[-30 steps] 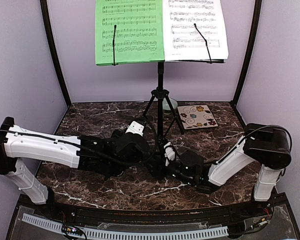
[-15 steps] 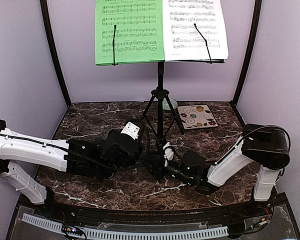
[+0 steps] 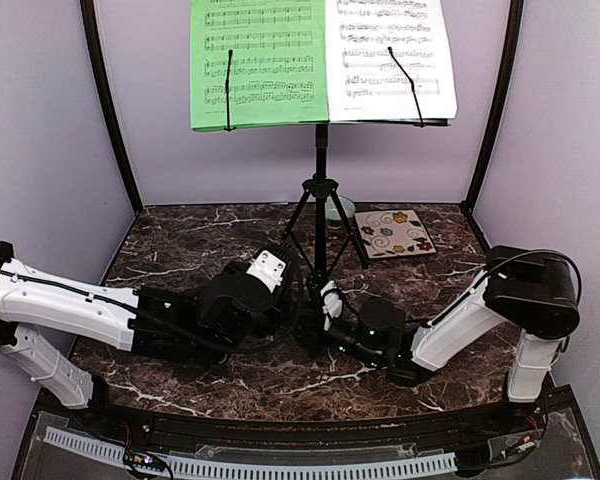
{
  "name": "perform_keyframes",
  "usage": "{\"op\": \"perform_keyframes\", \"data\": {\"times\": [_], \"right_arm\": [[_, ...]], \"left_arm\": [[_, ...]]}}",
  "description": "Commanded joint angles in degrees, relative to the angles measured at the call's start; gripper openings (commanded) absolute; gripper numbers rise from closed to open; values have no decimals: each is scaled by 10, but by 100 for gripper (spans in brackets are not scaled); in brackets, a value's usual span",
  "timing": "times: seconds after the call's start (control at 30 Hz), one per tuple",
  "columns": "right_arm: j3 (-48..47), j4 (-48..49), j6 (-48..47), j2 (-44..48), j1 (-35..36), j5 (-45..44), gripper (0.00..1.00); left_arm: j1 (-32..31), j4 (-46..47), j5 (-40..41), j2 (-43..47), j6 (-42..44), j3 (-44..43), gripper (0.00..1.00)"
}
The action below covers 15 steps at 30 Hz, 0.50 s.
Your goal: Set up the instrument practice props
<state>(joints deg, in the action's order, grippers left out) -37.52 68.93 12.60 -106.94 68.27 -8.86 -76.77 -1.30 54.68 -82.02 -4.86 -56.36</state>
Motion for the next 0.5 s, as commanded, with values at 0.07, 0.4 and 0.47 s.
{"op": "perform_keyframes", "data": {"times": [0.07,0.4,0.47], "right_arm": [[1,13,2,0,4,-8,25],[10,17,54,5,-9,-12,0],[17,25,72,12,-18,1,0]], "left_arm": [[-6,103,-13,48,48,19,32],[-8,191,-28,90,96,71,30],[-9,233,-39,104,116,96,30]]}}
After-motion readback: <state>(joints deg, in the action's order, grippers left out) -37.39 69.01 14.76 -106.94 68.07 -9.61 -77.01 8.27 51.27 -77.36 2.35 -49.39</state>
